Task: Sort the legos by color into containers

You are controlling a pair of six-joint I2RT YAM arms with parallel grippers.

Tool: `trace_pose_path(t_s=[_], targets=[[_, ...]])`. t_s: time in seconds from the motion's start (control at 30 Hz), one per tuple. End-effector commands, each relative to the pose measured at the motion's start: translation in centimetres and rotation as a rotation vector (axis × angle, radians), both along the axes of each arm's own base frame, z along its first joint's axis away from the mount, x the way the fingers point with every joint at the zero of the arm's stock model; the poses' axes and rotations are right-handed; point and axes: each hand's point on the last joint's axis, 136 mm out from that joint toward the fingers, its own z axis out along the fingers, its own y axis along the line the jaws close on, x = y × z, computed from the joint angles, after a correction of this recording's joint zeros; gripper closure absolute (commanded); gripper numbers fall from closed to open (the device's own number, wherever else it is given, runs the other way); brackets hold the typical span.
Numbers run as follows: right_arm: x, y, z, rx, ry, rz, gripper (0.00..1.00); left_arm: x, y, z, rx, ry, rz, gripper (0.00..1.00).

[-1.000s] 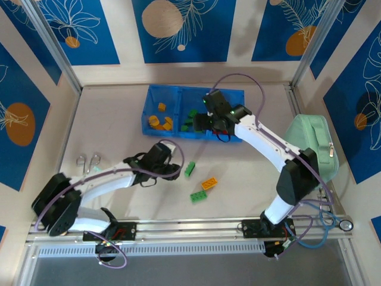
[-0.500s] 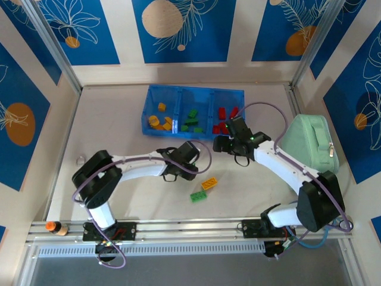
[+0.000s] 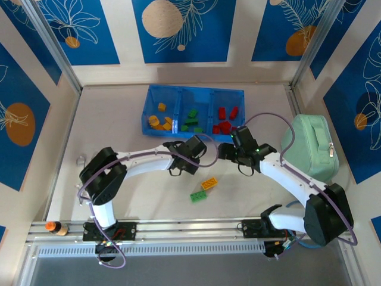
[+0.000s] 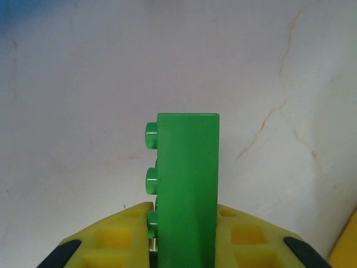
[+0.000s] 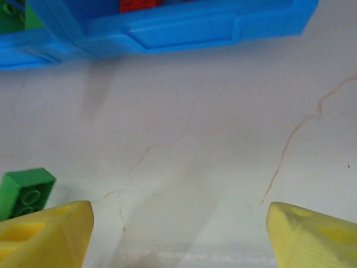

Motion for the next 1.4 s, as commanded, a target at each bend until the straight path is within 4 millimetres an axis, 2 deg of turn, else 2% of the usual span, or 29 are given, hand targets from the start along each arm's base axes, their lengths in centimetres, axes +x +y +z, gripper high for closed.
trace_pose_path(t_s=[0.0, 0.2, 0.33, 0.47, 0.73, 0.9, 1.07, 1.2, 1.3, 1.37], targets=[[-1.2, 0.0, -0.9, 0.033, 0.017, -0.024, 0.19, 2.5, 0.1, 3.0, -0.043, -0.044, 0.04, 0.82], [-3.9, 0.2, -3.1, 0.06, 0.055, -0.037, 0.21, 7.8, 0.1, 6.9, -0.139, -0.094, 0.103, 0.81], [-5.4, 0.4, -4.3, 0.056, 0.074, -0.042, 0.21, 11.4, -0.3, 8.5, -0.191, -0.107, 0.139, 0.8], [-6.5, 0.6, -4.4, 0.068, 0.079, -0.039, 0.21, 14.3, -1.4, 8.9, -0.224, -0.097, 0.148, 0.79], [-7.3, 1.3, -3.2, 0.122, 0.026, -0.022, 0.23, 18.0, -2.9, 7.4, -0.209, -0.081, 0.153, 0.74], [-7.9, 1.0, -3.5, 0.111, 0.039, -0.026, 0.23, 19.1, -3.5, 7.3, -0.21, -0.083, 0.145, 0.68], [-8.3, 0.9, -3.4, 0.112, 0.026, -0.018, 0.22, 19.1, -3.9, 9.8, -0.244, -0.108, 0.121, 0.51], [-8.3, 1.3, -2.3, 0.04, -0.028, 0.064, 0.22, 17.8, -3.9, 12.5, -0.288, -0.149, 0.105, 0.49], [-8.4, 2.6, -1.0, 0.005, -0.072, 0.19, 0.18, 16.3, -3.6, 14.3, -0.326, -0.182, 0.091, 0.49], [-8.6, 3.8, -0.1, 0.011, -0.088, 0.282, 0.16, 15.2, -2.9, 14.8, -0.347, -0.191, 0.092, 0.49]])
